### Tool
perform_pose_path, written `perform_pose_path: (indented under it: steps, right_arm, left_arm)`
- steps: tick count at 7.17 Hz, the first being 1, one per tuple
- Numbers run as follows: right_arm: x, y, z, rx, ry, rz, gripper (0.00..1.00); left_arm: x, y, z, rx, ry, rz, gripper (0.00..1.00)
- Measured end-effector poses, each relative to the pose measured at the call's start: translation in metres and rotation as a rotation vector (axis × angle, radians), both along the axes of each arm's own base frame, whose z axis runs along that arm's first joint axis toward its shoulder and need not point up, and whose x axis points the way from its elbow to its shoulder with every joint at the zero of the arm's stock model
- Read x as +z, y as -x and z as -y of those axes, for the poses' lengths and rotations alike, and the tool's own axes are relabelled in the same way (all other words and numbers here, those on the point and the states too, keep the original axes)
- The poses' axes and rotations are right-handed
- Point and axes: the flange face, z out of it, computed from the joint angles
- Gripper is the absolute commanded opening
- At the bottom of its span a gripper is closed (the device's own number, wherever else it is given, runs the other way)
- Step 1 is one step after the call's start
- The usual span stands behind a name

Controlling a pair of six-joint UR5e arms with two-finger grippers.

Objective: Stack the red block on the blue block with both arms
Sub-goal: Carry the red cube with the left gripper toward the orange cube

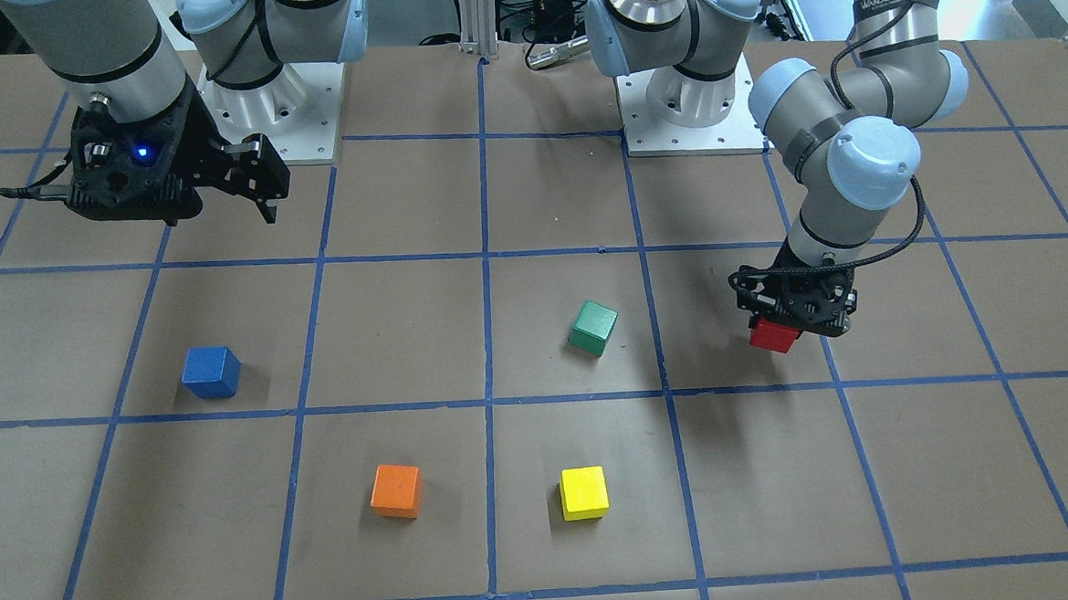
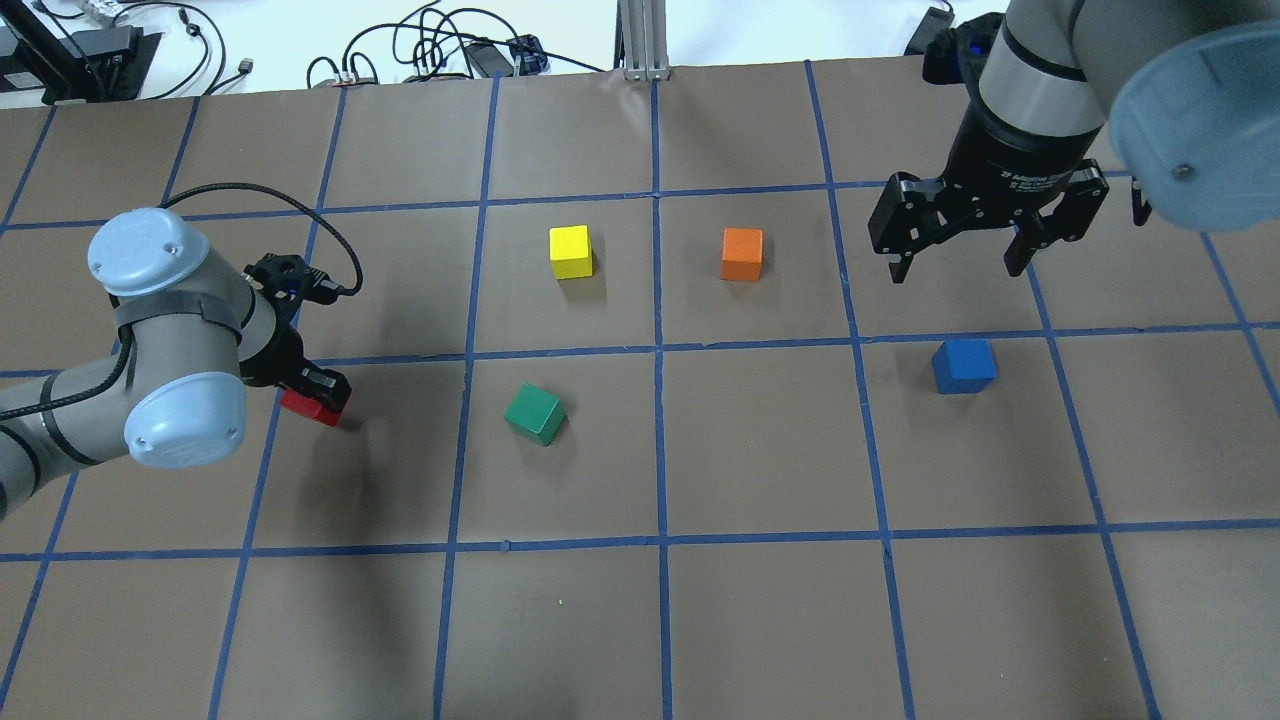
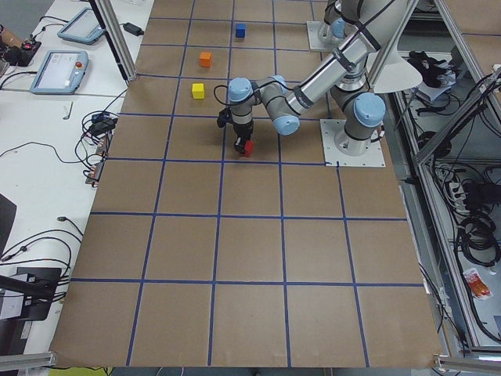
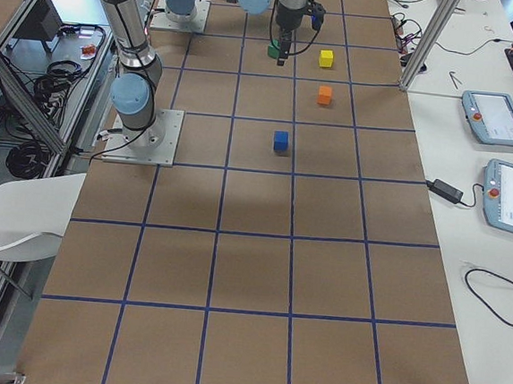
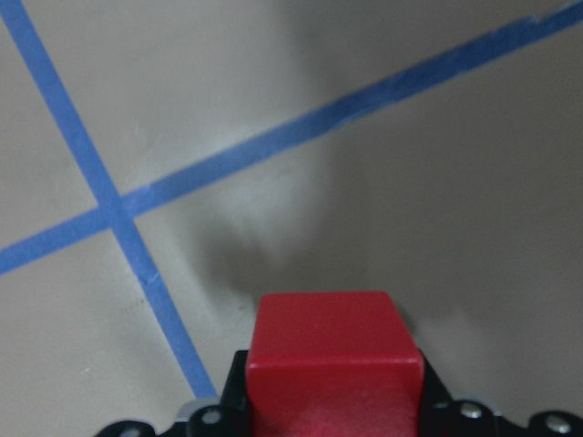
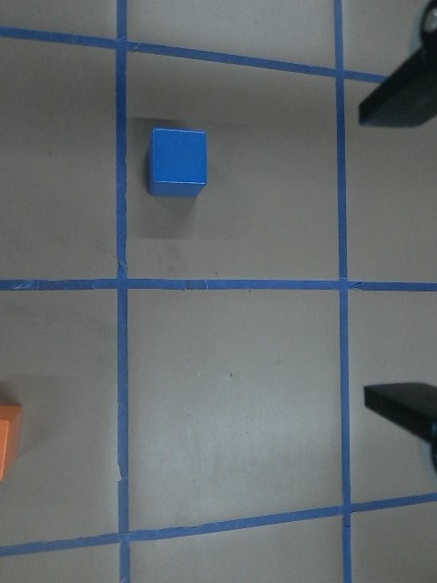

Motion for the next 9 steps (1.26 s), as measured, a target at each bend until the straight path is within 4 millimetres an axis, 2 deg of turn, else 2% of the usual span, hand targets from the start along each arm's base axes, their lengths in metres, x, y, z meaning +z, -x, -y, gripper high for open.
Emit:
perform_pose_path:
  steps: [3,4,5,6,8,9]
  right_arm:
    - [0.0,0.0,0.0,0.001,0.0,-0.001,1.0]
    - [0.0,0.0,0.0,0.001,0.0,-0.001,1.0]
    - [0.0,0.0,0.0,0.001,0.0,-0.001,1.0]
    - [0.0,0.0,0.0,0.001,0.0,-0.001,1.0]
    - [0.0,-0.001,0.0,0.002,0.0,-0.001,1.0]
    - [0.0,-0.001,0.0,0.002,0.0,-0.001,1.0]
  left_arm:
    - [0.051,0.118,0.039,0.123,0.061,-0.069,0.0]
    - [0.062,0.157,0.055,0.152,0.057,-0.137,0.0]
    - [0.065,0.195,0.068,0.178,0.048,-0.18,0.0]
    - [0.059,0.232,0.076,0.192,0.036,-0.189,0.0]
    - [0.028,0.298,0.069,0.185,0.003,-0.124,0.0]
    - [0.008,0.315,0.064,0.184,-0.027,-0.087,0.0]
